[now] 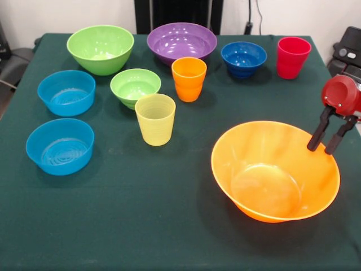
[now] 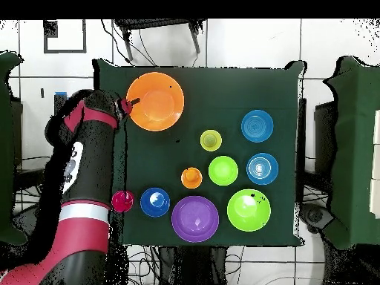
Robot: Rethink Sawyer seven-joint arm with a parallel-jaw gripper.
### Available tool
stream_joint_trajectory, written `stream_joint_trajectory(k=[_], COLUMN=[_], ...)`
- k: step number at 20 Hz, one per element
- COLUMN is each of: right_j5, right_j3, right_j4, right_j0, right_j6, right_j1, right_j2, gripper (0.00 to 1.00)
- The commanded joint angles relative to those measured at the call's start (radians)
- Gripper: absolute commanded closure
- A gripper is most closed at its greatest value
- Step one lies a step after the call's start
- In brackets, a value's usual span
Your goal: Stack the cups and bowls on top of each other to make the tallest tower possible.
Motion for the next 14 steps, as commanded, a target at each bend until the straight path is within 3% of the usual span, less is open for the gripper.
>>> stream_joint_trajectory(k=[1,14], right_j5=[0.120,0.106], right_j3=[0.042,0.032], right_j4=[0.034,0.052], right_j0=[0.005,0.010], right_j6=[0.107,0.107], right_j1=[0.025,0.031], right_j2=[0.051,0.048], gripper=[0.00,0.00])
